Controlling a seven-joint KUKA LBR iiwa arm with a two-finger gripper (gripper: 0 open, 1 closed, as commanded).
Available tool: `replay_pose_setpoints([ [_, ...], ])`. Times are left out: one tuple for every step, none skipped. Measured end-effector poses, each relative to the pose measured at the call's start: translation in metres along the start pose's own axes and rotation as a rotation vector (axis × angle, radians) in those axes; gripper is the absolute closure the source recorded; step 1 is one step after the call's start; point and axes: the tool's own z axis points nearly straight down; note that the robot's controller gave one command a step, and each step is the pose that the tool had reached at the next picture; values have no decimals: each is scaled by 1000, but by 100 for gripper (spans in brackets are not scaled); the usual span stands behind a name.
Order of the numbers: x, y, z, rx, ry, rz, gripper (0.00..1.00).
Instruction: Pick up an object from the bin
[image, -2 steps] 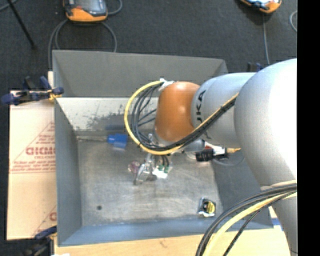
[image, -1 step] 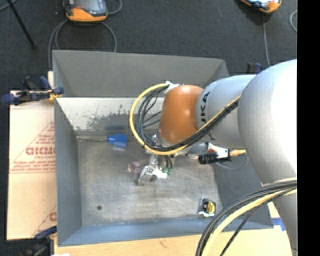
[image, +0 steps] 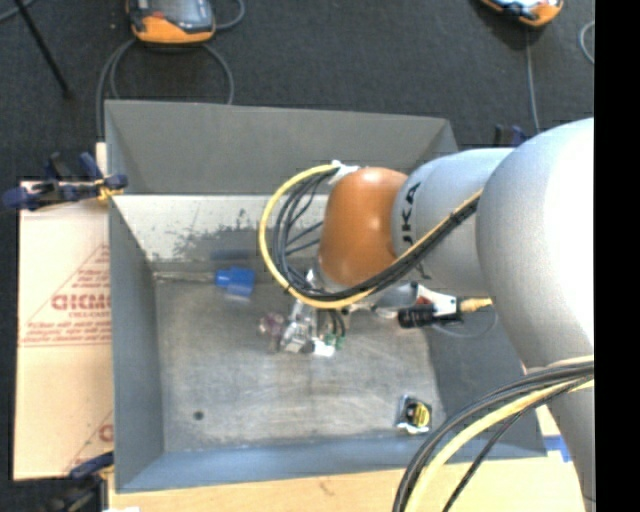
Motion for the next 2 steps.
replay_pose_setpoints([
  [-2, 1, -45, 7, -6, -3, 100],
  [-4, 1, -82, 7, -6, -2, 100],
])
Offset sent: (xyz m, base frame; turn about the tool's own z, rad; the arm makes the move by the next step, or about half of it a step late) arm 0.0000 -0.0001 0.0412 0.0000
